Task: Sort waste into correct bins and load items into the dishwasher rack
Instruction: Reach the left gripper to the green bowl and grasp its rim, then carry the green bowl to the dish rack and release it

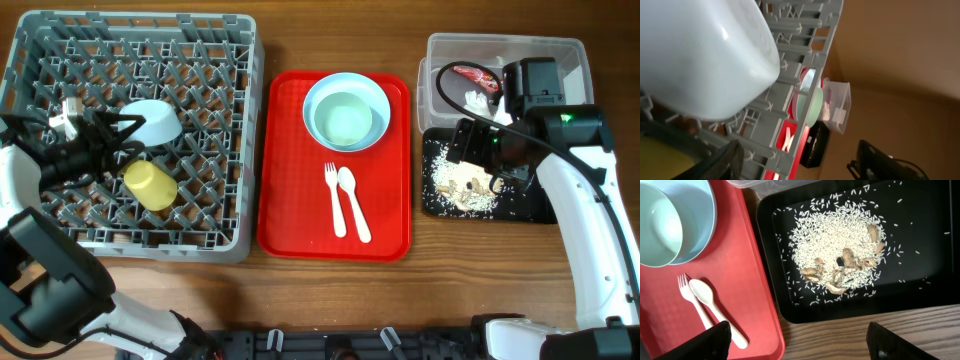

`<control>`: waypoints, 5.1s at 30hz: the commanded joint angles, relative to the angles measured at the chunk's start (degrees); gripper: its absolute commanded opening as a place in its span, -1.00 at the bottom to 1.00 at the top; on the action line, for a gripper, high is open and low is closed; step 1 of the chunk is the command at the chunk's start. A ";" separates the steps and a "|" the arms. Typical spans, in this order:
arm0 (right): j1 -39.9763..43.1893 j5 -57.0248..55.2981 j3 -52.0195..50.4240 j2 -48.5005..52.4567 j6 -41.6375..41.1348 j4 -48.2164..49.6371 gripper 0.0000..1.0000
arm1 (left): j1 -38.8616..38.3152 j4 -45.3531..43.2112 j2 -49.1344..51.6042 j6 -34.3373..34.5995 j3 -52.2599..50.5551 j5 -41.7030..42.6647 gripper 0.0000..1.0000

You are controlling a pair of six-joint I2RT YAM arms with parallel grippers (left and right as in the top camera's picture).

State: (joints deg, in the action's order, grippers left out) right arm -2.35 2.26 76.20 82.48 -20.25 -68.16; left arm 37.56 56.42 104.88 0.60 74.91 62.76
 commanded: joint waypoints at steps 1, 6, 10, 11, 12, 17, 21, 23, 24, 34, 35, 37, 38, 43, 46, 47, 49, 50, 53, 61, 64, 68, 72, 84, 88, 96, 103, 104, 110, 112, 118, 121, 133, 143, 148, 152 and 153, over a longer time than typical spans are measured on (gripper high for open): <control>0.13 -0.96 -0.09 -0.72 0.76 -0.07 0.74 | 0.57 2.23 -4.48 -0.17 0.31 0.11 0.61; 0.13 -0.98 -0.09 -0.72 0.76 -0.07 0.75 | 0.35 5.40 -10.62 -0.17 0.31 -2.73 0.70; 0.13 -0.98 -0.09 -0.72 0.72 -0.31 0.75 | -2.08 5.75 -15.82 -0.17 0.31 -7.37 1.00; 0.13 -0.98 -0.09 -0.72 0.74 -0.37 0.74 | -3.10 5.70 -17.18 -0.15 0.31 -8.79 1.00; 0.13 -1.01 -0.09 -0.72 0.74 -0.37 0.74 | -4.31 5.55 -18.47 -0.15 0.31 -10.23 1.00; 1.44 -1.44 -0.09 -0.72 0.76 -0.52 0.76 | -13.00 2.64 -24.15 5.60 0.33 -20.57 0.99; 4.96 -1.40 -0.09 -0.74 2.27 -1.40 0.83 | -22.84 -0.70 -26.60 11.04 0.46 -28.87 1.00; 6.84 -1.40 -0.09 -0.74 2.80 -1.99 0.85 | -28.55 -2.21 -26.60 13.46 0.98 -33.20 1.00; 7.78 -1.33 -0.09 -0.74 3.72 -2.25 0.86 | -31.54 -3.43 -26.45 14.32 1.03 -35.41 1.00; 10.73 -1.18 -0.09 -0.74 5.31 -3.56 0.99 | -57.70 -21.97 -24.50 15.50 1.03 -58.12 1.00; 10.73 -1.16 -0.09 -0.72 5.29 -3.54 1.00 | -59.74 -24.00 -23.93 13.64 1.03 -58.69 1.00; 10.73 -1.07 -0.09 -0.72 5.27 -3.48 0.99 | -63.84 -28.28 -22.01 9.81 1.03 -58.84 1.00; 10.73 -0.96 -0.09 -0.72 5.29 -3.45 1.00 | -64.98 -29.53 -21.16 9.09 1.03 -58.84 1.00; 10.73 -0.96 -0.09 -0.72 6.34 -3.45 0.99 | -69.68 -36.04 -13.57 8.57 1.03 -59.23 1.00; 10.73 -0.96 -0.09 -0.72 6.34 -3.43 0.99 | -70.95 -38.73 -8.28 8.57 1.03 -59.23 1.00; 10.73 -0.94 -0.09 -0.72 6.38 -3.43 0.99 | -71.25 -39.60 -6.40 8.57 1.03 -59.21 0.99; 10.73 -0.94 -0.09 -0.72 6.36 -3.43 0.99 | -71.95 -41.38 -2.78 8.59 1.03 -59.21 1.00; 10.73 -0.94 -0.09 -0.72 6.34 -3.43 0.99 | -72.28 -42.21 -1.18 8.59 1.03 -59.21 1.00; 10.73 -0.94 -0.09 -0.70 6.34 -3.23 0.99 | -73.37 -44.46 3.26 8.61 1.03 -59.19 1.00; 10.73 -0.94 -0.09 -0.68 6.34 -3.28 1.00 | -74.47 -46.60 9.33 8.61 1.03 -59.28 0.57; 10.73 -0.94 -0.09 -0.68 6.38 -3.23 0.99 | -74.47 -46.21 10.64 8.66 1.01 -60.41 0.39; 10.73 -0.94 -0.09 -0.68 6.36 -3.26 1.00 | -74.47 -46.03 11.91 8.81 1.01 -60.96 0.34; 10.73 -0.94 -0.09 -0.68 6.36 -3.23 1.00 | -74.47 -45.48 12.57 8.79 1.01 -60.98 0.33; 10.73 -0.94 -0.09 -0.68 6.36 -3.30 0.99 | -74.47 -45.51 12.44 8.79 1.03 -60.96 -0.88; 10.73 -0.94 -0.09 -0.68 6.38 -3.52 0.99 | -74.47 -45.55 11.21 8.79 1.14 -60.96 -0.92; 10.73 -0.94 -0.09 -0.68 6.60 -3.54 0.99 | -74.42 -45.42 4.79 8.79 1.29 -62.42 -0.92; 10.73 -0.94 -0.09 -0.68 6.62 -3.52 0.99 | -74.16 -42.77 -2.58 8.83 1.29 -62.40 -0.92; 10.73 -0.94 -0.09 -0.68 6.64 -3.52 0.99 | -73.92 -42.27 -3.74 9.07 1.29 -62.27 -0.92; 10.73 -0.96 -0.09 -0.68 6.62 -3.50 1.00 | -69.64 -39.56 -10.88 12.31 1.29 -58.51 -0.92; 10.73 -0.96 -0.09 -0.68 6.62 -3.48 0.99 | -66.58 -39.19 -13.09 12.33 1.29 -53.55 -0.92; 10.73 -0.96 -0.09 -0.68 6.69 -3.45 0.99 | -52.43 -38.66 -16.28 15.43 1.29 -32.24 -0.92; 10.73 -0.94 -0.09 -0.68 6.69 -3.45 0.99 | -45.53 -38.56 -15.80 16.83 1.27 -22.38 -0.92; 10.73 -0.94 -0.09 -0.68 6.67 -3.50 0.99 | -26.51 -38.58 -7.96 19.23 1.27 -2.62 -0.92; 10.73 -0.94 -0.09 -0.68 6.67 -3.43 0.99 | -21.62 -39.67 2.95 20.33 1.27 7.13 -0.92; 10.73 -0.94 -0.09 -0.68 6.67 -3.48 0.99 | -20.83 -40.02 5.38 20.31 1.27 6.54 -0.92; 10.73 -0.96 -0.09 -0.68 6.73 -3.54 0.99 | -18.91 -40.06 5.77 20.90 1.27 3.13 -0.92; 10.73 -0.96 -0.09 -0.68 6.73 -3.54 0.99 | -18.32 -40.09 5.77 20.90 1.27 2.23 -0.92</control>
State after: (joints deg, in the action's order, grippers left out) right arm 8.32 1.85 76.20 82.48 -14.63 -71.72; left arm 17.10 16.03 108.33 20.56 76.09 69.36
